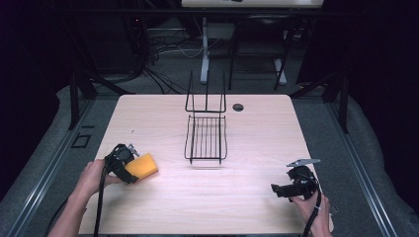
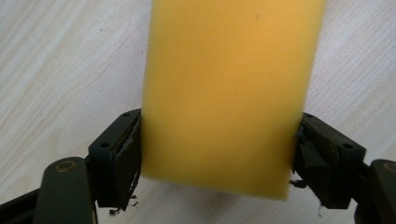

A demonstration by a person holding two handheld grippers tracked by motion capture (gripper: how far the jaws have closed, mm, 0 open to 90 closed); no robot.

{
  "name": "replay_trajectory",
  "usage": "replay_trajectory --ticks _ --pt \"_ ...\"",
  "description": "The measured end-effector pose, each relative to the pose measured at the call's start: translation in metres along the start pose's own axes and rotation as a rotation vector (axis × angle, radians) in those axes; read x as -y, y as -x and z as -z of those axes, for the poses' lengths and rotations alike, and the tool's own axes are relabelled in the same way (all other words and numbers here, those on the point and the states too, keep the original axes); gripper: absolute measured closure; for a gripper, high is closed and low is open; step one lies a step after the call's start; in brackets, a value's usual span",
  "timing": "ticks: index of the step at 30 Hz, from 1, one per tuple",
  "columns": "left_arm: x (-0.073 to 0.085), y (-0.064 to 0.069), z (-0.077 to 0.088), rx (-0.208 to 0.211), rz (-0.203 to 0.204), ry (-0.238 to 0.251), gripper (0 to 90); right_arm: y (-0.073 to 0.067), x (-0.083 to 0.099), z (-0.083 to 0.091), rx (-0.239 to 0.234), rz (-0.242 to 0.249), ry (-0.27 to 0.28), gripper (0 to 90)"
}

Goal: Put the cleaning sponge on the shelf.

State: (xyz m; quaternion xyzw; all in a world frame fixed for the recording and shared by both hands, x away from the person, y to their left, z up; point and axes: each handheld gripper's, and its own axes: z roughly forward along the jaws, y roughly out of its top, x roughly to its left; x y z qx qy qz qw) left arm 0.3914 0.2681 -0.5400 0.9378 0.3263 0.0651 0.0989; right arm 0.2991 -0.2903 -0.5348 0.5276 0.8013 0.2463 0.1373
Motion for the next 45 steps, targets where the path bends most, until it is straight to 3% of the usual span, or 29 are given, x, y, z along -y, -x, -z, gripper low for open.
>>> replay_trajectory --ticks 9,16,30,45 --pt "0.005 0.002 0.009 -0.001 0.014 0.090 27.0 -0.001 0.001 -0.001 -0.008 -0.017 0.019 7.1" --pt "0.007 0.005 0.016 0.004 0.028 0.128 27.5 -0.001 0.001 -0.001 -0.007 -0.016 0.019 7.2" --pt "0.002 0.012 0.024 0.005 0.025 0.153 27.5 0.000 0.001 0.000 -0.011 -0.016 0.023 7.6" --pt "-0.004 0.020 0.035 -0.009 0.039 0.218 27.8 -0.001 0.001 0.000 -0.009 -0.014 0.024 7.8"
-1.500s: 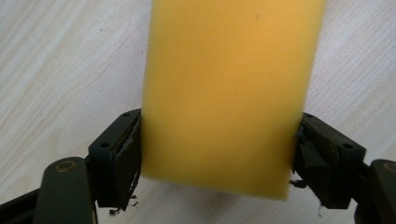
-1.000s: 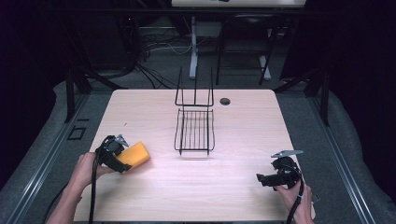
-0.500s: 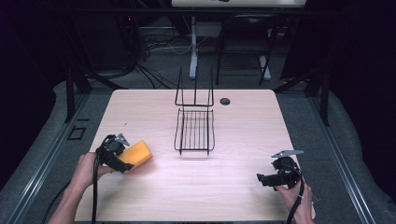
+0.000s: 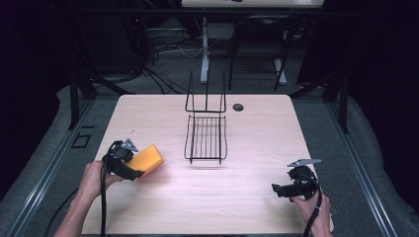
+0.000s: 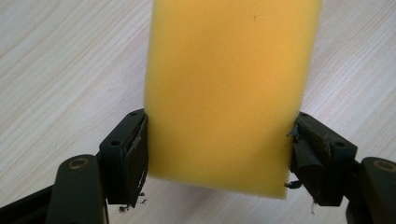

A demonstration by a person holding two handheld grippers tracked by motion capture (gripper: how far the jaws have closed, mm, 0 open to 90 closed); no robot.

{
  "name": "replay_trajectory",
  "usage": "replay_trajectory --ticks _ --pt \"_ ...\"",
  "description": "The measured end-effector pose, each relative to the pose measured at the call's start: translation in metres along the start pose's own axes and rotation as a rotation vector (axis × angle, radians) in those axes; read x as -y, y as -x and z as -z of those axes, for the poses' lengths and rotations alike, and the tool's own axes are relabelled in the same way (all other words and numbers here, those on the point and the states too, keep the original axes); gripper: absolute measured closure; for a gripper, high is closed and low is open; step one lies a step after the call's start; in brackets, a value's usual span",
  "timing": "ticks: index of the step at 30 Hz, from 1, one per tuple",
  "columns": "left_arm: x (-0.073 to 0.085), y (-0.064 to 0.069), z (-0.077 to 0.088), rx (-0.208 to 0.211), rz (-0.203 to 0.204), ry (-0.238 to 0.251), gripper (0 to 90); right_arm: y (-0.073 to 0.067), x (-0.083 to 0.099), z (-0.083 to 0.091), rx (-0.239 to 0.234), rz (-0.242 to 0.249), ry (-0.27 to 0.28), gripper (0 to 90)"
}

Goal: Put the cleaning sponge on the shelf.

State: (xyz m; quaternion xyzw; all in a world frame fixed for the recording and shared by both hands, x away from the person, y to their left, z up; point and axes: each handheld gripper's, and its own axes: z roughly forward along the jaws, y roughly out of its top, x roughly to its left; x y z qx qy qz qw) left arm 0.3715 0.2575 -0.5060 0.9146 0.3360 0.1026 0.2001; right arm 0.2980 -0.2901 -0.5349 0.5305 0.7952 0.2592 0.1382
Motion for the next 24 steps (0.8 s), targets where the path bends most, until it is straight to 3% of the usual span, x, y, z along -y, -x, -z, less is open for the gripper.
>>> replay_trajectory --ticks 8,24 --pt "-0.007 0.005 0.004 0.003 0.003 0.026 28.0 0.000 0.000 0.000 0.000 -0.001 0.000 7.9" --pt "-0.032 0.018 0.016 0.017 -0.039 0.035 28.1 0.002 -0.001 0.003 0.022 0.028 -0.023 8.1"
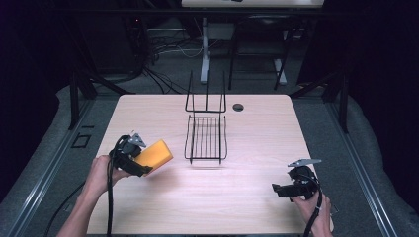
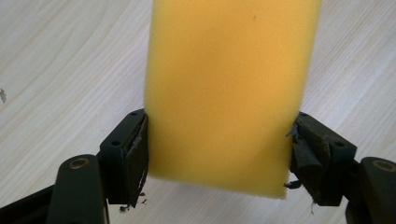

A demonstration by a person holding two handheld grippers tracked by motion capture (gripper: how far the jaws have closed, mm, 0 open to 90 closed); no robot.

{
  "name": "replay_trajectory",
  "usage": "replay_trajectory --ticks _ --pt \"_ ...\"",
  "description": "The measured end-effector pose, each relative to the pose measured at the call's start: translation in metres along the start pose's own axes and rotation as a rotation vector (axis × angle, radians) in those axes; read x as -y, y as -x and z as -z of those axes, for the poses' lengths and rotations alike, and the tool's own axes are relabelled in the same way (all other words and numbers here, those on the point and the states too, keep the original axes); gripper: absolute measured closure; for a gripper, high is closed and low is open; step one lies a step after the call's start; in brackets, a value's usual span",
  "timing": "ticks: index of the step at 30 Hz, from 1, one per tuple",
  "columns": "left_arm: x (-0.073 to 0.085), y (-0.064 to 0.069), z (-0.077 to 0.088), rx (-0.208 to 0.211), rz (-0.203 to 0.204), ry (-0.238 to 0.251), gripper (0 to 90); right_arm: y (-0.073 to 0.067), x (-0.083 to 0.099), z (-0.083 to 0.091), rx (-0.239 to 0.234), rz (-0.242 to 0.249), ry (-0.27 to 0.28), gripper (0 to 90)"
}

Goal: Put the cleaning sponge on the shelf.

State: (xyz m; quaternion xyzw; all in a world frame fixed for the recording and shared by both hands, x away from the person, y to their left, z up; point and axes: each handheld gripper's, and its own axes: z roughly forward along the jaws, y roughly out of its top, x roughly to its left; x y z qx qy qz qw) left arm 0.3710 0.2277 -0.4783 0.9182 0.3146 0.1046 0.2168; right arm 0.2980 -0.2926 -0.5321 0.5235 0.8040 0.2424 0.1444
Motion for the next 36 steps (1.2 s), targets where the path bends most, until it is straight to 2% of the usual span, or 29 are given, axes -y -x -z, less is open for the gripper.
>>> replay_trajectory --ticks 3,6,21,36 --pt "-0.003 0.002 0.002 -0.002 -0.001 0.007 28.1 -0.002 0.001 -0.002 -0.016 -0.027 0.025 8.1" --pt "-0.010 0.003 0.004 0.001 -0.017 0.001 28.1 -0.002 0.001 -0.002 -0.016 -0.026 0.023 8.2" --pt "-0.029 0.008 0.011 -0.004 -0.037 0.004 28.1 -0.002 0.001 -0.003 -0.017 -0.025 0.020 8.4" --pt "-0.047 0.013 0.009 0.003 -0.049 0.015 28.0 -0.002 0.001 -0.003 -0.017 -0.026 0.019 8.5"
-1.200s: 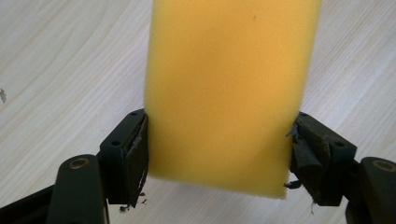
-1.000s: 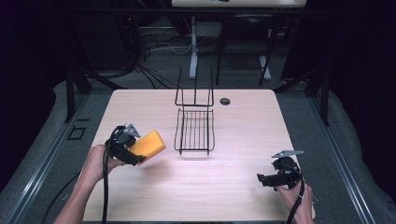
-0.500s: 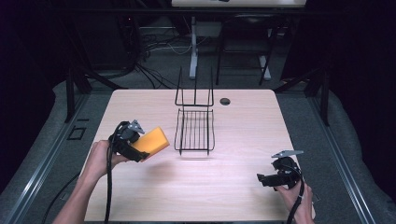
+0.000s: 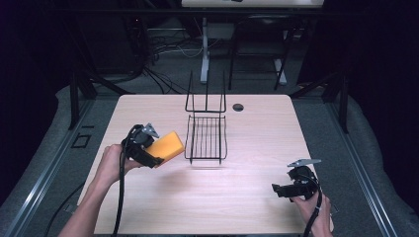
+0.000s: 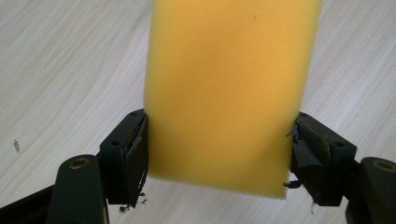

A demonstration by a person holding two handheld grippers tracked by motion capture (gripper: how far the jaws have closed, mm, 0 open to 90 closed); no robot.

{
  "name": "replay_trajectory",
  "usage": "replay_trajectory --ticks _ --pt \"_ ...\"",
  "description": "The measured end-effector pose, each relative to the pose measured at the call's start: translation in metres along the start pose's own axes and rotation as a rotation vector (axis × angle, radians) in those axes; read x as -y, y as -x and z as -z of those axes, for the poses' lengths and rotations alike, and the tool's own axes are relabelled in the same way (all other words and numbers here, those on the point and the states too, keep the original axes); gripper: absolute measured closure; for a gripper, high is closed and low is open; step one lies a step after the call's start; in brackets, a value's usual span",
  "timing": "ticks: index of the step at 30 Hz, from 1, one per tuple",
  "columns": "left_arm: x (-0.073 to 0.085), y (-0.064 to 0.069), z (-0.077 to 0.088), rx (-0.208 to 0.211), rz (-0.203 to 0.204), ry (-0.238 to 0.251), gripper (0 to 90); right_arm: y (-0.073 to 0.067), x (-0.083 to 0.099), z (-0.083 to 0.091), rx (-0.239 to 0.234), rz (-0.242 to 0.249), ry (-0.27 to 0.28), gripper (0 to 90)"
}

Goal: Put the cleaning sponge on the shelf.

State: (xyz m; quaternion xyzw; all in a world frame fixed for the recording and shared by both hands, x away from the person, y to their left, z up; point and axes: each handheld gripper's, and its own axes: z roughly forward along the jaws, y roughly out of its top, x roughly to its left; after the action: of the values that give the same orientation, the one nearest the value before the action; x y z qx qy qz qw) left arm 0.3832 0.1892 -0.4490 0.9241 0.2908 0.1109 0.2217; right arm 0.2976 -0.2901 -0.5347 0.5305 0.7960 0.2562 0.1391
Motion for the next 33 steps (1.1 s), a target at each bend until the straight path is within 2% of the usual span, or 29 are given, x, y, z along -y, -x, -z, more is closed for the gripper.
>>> replay_trajectory --ticks 21,25,29,32,33 --pt "-0.024 0.008 -0.017 0.011 0.004 0.042 27.9 -0.001 -0.001 0.001 0.015 0.020 -0.018 8.6" --pt "-0.028 0.011 -0.022 0.011 0.012 0.053 27.9 -0.002 0.000 -0.001 0.000 0.003 0.002 8.6" --pt "-0.034 0.015 -0.027 0.018 0.014 0.064 27.9 -0.001 -0.001 0.002 0.019 0.020 -0.017 8.6" --pt "-0.036 0.017 -0.028 0.018 0.014 0.067 27.9 -0.002 0.000 0.000 0.002 0.002 0.005 8.7" --pt "-0.038 0.018 -0.030 0.023 0.016 0.068 27.9 -0.001 -0.001 0.002 0.017 0.019 -0.016 8.7"
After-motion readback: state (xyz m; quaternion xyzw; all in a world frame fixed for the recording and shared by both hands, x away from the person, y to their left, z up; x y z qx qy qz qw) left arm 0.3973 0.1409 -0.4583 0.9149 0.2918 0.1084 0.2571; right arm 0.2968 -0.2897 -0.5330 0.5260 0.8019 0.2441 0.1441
